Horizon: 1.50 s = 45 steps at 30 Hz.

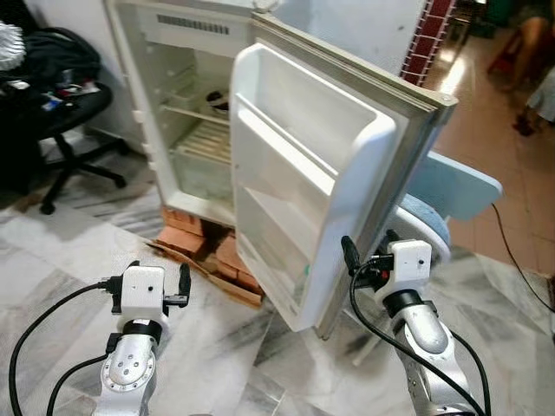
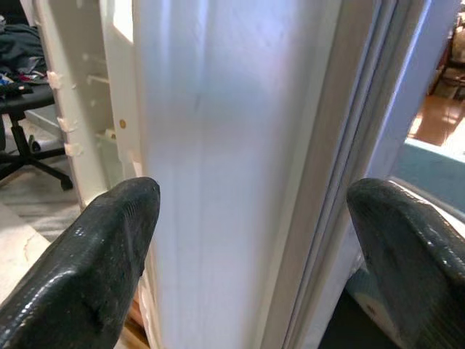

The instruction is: Restocking fridge

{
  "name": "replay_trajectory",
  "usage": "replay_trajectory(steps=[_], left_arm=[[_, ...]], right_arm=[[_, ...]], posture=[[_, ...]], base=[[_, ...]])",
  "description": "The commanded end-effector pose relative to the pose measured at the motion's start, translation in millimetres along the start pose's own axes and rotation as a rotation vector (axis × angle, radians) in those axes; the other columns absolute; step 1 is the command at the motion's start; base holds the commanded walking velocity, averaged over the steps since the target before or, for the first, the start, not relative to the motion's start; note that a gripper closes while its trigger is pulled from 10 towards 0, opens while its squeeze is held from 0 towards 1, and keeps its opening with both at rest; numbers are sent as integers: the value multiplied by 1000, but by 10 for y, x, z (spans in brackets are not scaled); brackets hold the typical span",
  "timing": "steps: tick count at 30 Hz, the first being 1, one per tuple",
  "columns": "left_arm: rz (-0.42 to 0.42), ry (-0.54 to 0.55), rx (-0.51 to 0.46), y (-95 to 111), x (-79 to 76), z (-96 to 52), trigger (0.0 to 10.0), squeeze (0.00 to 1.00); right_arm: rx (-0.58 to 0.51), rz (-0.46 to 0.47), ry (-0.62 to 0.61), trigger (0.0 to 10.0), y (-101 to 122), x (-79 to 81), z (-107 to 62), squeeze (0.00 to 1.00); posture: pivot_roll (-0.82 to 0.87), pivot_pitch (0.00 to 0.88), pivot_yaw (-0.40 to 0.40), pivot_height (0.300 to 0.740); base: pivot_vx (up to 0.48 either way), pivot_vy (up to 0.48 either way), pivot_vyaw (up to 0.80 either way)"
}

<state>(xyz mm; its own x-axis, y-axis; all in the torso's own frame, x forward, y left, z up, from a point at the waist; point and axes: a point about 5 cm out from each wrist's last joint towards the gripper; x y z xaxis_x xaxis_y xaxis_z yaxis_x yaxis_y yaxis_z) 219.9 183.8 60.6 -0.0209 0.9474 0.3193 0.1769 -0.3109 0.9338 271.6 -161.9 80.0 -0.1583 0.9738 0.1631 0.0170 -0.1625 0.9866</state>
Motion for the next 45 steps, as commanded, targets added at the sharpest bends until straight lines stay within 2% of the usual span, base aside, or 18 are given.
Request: replay_trajectory(steps=[1,11,13,17,21,24,27,29,30,31,32,34,37,40,41,45], left_arm=[[9,1,13,-16,-5,-5,10000,0],[13,18,22,-14,2,-9,10000,0],[13,17,24,-19,-3,-15,10000,0],[15,12,28,-16,-18,-7,10000,0],[17,13,27,-7,-7,18,10000,0],[19,12,24,0,-8,34,10000,0],[19,10,24,6,-20,41,10000,0],[19,8,24,9,-33,44,10000,0],[19,8,24,9,-33,44,10000,0],[19,6,22,13,-38,45,10000,0],[19,6,22,13,-38,45,10000,0],[20,5,21,14,-34,46,10000,0],[21,8,20,11,-18,48,10000,0],[24,8,22,6,-6,46,10000,0],[24,8,22,6,-6,46,10000,0],[27,3,20,11,-14,58,10000,0]], right_arm=[[-4,18,-14,10000,49,-62,74,0],[16,16,-64,10000,251,-27,583,0],[14,18,-71,10000,272,-12,629,0],[-16,99,-71,10000,430,94,832,0],[-19,142,-64,10000,482,154,912,0],[-25,229,-16,10000,528,266,968,0],[-37,292,95,10000,574,427,1001,0],[-51,407,249,10000,627,624,978,0],[-51,407,249,10000,627,624,978,0],[-71,511,383,10000,698,770,924,0],[-71,511,383,10000,698,770,924,0],[-96,622,551,10000,818,911,807,0],[-110,739,731,10000,953,992,624,0],[-78,759,868,10000,957,988,443,0],[-78,759,868,10000,957,988,443,0],[53,705,991,10000,770,897,216,0]], posture=[[94,0,-46,740],[123,0,-60,740],[124,0,-59,740],[132,0,-60,740],[131,0,-59,740],[132,0,-59,740],[133,0,-59,740],[133,0,-58,740],[133,0,-58,740],[132,0,-58,740],[132,0,-58,740],[136,0,-58,740],[136,0,-56,740],[133,0,-54,740],[133,0,-54,740],[131,0,-49,740]], base=[[0,0,0],[0,0,0],[0,0,0],[0,0,0],[0,0,0],[0,0,0],[0,0,0],[0,0,0],[0,0,0],[0,0,0],[0,0,0],[0,0,0],[0,0,0],[0,0,0],[0,0,0],[0,0,0]])
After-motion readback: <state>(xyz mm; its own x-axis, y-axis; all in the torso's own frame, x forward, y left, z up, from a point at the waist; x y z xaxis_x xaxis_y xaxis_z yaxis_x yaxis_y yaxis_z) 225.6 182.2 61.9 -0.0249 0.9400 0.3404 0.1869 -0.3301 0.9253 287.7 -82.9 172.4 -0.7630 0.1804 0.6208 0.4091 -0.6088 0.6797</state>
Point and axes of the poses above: a point about 5 cm out from each wrist's last joint towards the gripper, its own z axis pointing out of the wrist towards the gripper, its own y axis along the axis of the wrist's last joint, x = y × z, and after that the axes turned 9 degrees about z, right-handed
